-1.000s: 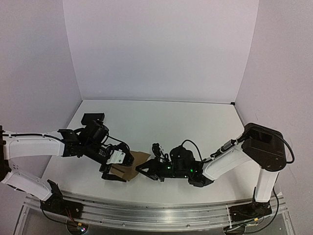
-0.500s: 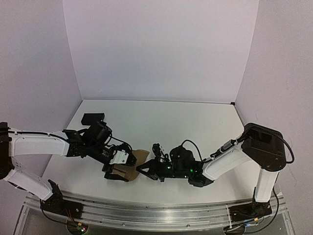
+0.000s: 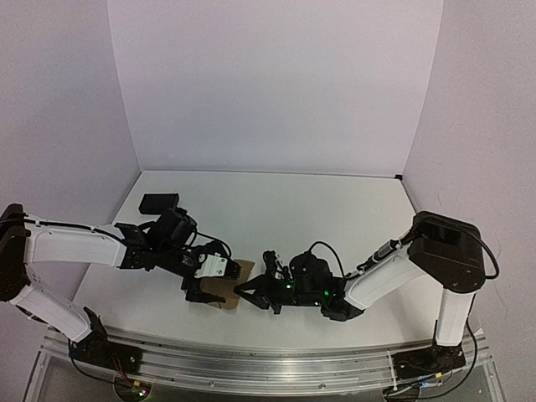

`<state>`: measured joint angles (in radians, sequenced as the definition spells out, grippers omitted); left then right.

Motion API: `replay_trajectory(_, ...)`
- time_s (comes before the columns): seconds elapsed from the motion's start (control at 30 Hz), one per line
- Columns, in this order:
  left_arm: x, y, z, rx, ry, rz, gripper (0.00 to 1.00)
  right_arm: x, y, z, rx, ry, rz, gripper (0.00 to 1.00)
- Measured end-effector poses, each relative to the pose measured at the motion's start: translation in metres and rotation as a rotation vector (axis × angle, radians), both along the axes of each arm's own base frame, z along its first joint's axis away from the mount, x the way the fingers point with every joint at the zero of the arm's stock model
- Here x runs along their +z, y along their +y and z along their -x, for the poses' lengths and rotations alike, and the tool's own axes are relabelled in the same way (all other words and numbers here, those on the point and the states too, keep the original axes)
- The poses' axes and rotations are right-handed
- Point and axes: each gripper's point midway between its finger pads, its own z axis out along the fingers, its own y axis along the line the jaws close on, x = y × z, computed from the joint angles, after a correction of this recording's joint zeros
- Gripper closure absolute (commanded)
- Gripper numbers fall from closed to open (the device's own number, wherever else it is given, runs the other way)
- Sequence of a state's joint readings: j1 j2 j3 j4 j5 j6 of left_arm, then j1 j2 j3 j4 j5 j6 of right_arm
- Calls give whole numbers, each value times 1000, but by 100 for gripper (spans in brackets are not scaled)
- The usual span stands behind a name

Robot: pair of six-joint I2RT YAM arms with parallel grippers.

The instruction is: Fold the paper box

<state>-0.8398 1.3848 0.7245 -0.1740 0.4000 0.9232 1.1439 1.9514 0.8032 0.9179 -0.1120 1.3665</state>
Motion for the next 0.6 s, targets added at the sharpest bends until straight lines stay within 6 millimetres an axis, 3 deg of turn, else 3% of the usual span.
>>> replay_trajectory(0.3, 7, -1, 1, -21, -39, 27, 5, 3, 6, -1, -3, 31, -24, 100)
replay_trajectory(0.6, -7, 11, 10, -74, -100, -4, 6, -11, 9, 1, 20, 20, -5, 99)
